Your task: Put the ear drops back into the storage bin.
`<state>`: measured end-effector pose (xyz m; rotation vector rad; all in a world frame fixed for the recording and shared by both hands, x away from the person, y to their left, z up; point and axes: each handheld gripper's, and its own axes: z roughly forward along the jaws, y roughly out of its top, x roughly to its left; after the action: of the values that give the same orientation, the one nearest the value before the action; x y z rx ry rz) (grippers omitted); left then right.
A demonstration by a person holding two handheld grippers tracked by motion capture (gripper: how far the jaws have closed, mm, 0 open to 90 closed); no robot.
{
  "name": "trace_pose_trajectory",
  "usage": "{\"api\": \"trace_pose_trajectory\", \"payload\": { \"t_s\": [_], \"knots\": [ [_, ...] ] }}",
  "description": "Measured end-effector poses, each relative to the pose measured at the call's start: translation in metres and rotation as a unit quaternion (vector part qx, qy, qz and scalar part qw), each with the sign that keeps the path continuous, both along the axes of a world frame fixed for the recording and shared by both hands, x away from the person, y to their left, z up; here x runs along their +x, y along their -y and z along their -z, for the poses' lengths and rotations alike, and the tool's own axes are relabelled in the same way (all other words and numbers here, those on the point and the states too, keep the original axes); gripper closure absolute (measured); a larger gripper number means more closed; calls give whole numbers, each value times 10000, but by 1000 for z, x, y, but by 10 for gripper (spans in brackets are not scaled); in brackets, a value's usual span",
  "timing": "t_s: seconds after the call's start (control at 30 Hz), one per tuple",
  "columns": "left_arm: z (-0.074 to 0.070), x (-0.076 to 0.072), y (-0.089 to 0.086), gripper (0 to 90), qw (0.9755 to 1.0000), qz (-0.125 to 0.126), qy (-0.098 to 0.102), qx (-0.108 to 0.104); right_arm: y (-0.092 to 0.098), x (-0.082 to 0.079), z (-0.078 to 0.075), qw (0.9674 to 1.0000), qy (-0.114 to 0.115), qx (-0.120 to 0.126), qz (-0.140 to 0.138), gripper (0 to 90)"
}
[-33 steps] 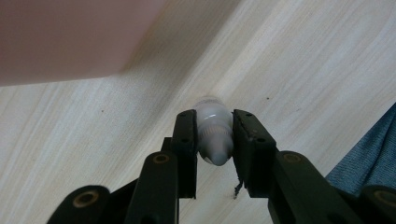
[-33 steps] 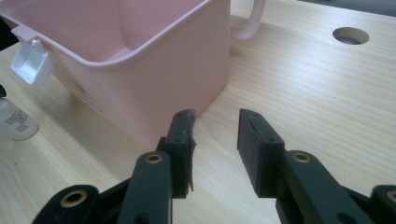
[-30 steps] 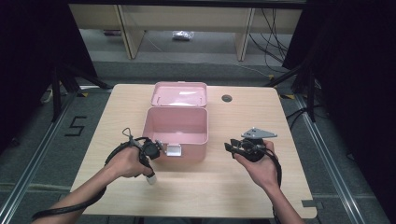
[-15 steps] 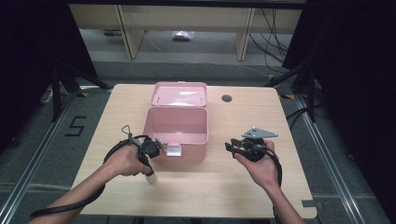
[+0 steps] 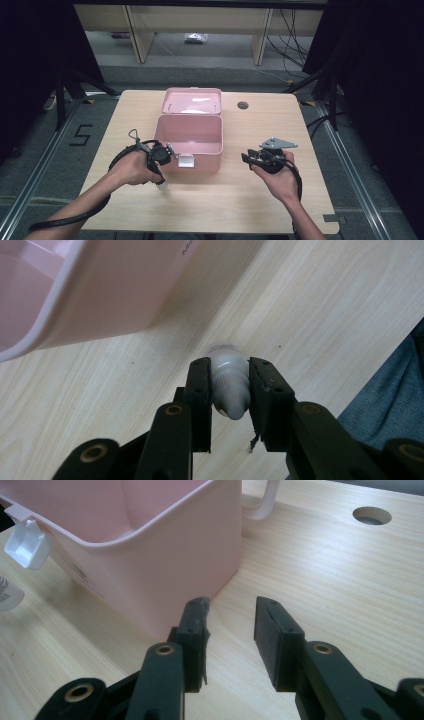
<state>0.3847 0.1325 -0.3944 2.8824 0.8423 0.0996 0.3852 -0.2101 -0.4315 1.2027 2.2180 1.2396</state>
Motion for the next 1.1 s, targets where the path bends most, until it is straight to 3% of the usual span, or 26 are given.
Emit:
{"api": "trace_pose_trajectory", "payload": {
  "t_s": [0.1, 0.17, 0.23, 0.4, 0.43, 0.5, 0.77, 1.1],
  "knots": [
    [-3, 0, 0, 714, 10000, -16, 8, -24, 0, -1, 0, 10000, -42, 32, 13, 669],
    [-5, 0, 0, 714, 10000, -8, 25, -46, 0, 1, 0, 10000, 52, 13, -32, 669],
    [-8, 0, -1, 714, 9999, -26, 55, -84, 0, -1, 0, 9999, -73, 49, 65, 669],
    [-15, 0, 0, 714, 9998, -104, 109, -164, 0, -1, 0, 10000, -41, 21, 75, 669],
    [-16, 0, 0, 714, 9998, -100, 102, -161, -1, -2, 0, 9999, -128, 58, 75, 669],
    [-18, 0, 0, 714, 9997, -105, 112, -174, 0, -1, 0, 10000, -45, 12, 68, 669],
    [-26, 1, 1, 714, 9999, -16, 83, -142, -1, -2, 0, 9999, -114, 48, 69, 669],
    [-32, 4, 0, 714, 10000, 6, -40, -35, 1, 1, 0, 10000, 49, -3, -29, 669]
  ]
}}
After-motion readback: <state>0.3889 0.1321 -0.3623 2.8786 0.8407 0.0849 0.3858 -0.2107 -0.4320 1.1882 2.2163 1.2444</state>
